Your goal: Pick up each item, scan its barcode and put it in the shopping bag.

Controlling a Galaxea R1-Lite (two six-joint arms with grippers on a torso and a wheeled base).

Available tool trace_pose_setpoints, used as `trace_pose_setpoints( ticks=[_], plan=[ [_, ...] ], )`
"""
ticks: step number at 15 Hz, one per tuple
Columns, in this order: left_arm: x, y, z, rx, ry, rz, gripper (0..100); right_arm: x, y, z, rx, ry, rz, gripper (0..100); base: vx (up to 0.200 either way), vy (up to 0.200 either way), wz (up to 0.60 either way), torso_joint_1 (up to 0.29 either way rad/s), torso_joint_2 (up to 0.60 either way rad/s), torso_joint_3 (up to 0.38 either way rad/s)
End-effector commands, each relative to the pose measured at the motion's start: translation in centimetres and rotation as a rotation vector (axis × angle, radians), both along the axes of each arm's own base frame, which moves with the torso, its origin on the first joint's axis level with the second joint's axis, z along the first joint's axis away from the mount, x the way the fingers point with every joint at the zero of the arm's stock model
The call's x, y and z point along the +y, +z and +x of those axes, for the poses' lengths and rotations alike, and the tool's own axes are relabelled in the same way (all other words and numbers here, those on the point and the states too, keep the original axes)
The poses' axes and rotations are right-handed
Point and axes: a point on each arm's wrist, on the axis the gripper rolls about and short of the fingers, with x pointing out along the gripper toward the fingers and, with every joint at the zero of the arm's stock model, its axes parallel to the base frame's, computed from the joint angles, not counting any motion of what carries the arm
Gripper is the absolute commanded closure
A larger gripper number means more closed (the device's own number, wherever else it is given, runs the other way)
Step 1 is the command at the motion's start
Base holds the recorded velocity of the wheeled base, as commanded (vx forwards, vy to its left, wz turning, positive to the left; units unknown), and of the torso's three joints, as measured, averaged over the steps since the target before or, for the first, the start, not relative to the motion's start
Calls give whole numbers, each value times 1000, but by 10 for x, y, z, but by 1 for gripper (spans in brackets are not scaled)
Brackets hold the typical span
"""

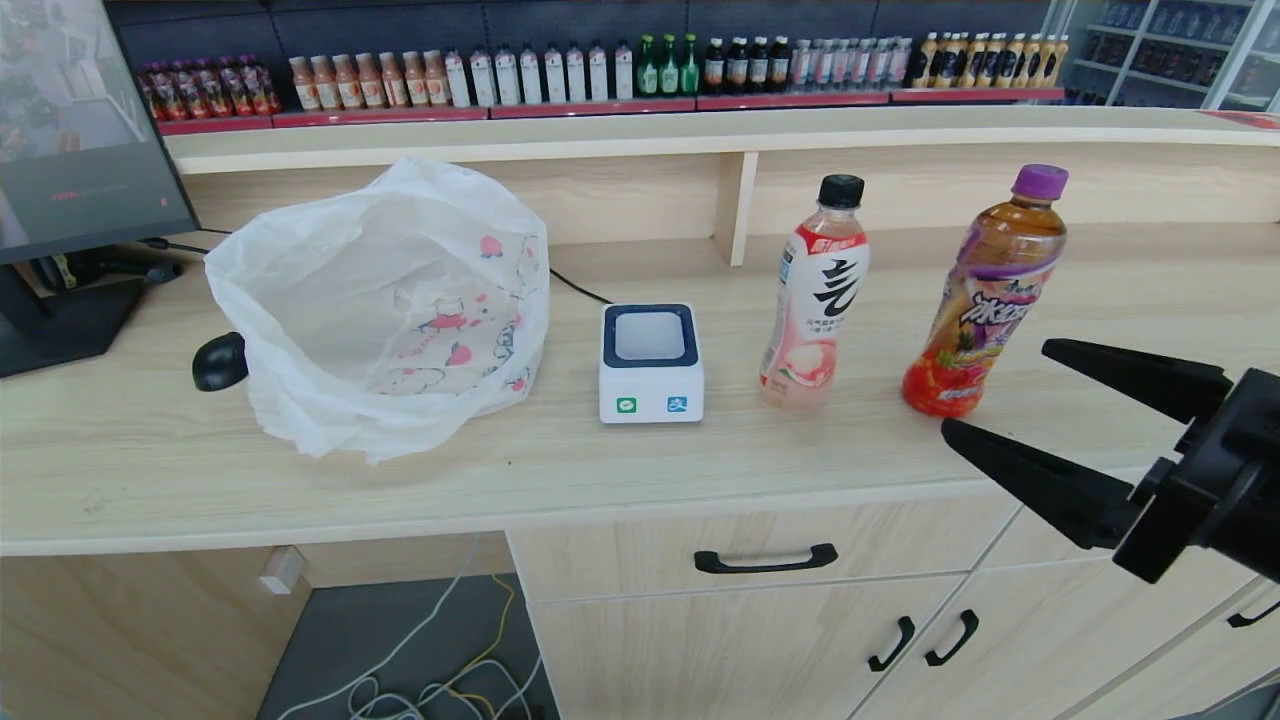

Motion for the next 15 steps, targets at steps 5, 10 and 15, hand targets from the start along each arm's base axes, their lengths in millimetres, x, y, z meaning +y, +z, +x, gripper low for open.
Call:
trace_pose_setpoints(
  ticks=[5, 10, 15],
  plan=[
    [0, 0, 0, -1, 0, 0, 0, 31, -9, 40, -22, -181, 53, 0, 0, 0, 0, 0, 0, 0],
    [0, 0, 0, -1, 0, 0, 0, 50, -24, 71, -76, -247, 129, 0, 0, 0, 0, 0, 0, 0],
    [0, 0, 0, -1, 0, 0, 0, 59, -37, 86, -95, -287, 158, 0, 0, 0, 0, 0, 0, 0]
  ],
)
